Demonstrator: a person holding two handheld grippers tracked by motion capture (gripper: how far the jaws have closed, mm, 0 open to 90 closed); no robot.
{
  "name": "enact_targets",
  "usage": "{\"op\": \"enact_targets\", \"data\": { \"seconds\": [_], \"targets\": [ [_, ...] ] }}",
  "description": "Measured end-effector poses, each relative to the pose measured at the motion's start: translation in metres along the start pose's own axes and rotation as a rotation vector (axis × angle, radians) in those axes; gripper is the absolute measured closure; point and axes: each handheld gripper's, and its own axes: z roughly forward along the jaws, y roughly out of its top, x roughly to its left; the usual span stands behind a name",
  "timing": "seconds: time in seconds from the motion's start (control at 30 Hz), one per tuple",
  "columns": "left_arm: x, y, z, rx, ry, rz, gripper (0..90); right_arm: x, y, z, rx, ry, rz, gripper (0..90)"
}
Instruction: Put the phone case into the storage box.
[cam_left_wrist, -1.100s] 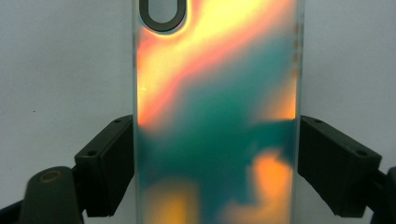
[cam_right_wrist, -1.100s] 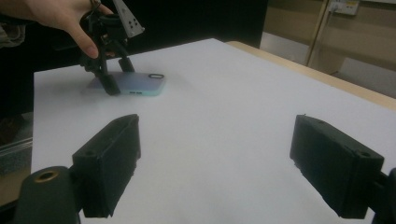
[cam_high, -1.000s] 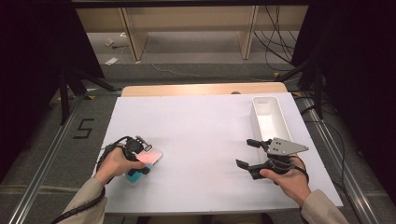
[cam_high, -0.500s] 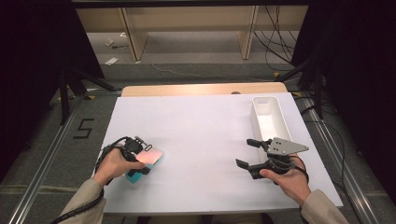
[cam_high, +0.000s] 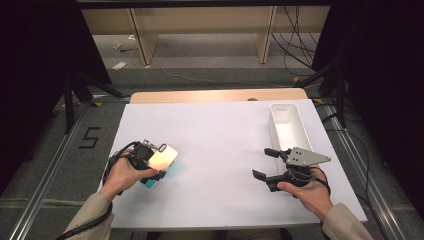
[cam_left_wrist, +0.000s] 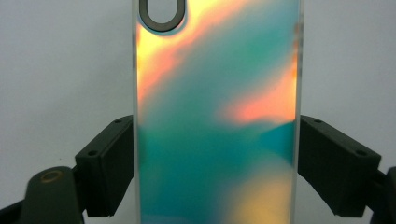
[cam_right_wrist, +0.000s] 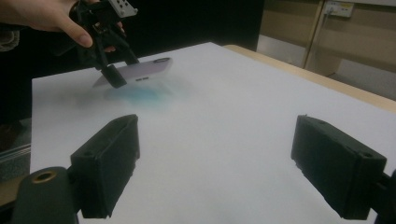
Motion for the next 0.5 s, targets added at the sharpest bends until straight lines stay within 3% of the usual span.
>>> {"op": "enact_targets", "data": {
  "seconds": [0.5],
  "targets": [
    [-0.0062,0.0044,-0.0062,-0.206,0.012,-0.007,17.0,0.0015,0.0012,0.0010,-0.005,-0.012,-0.001,15.5]
  ]
}}
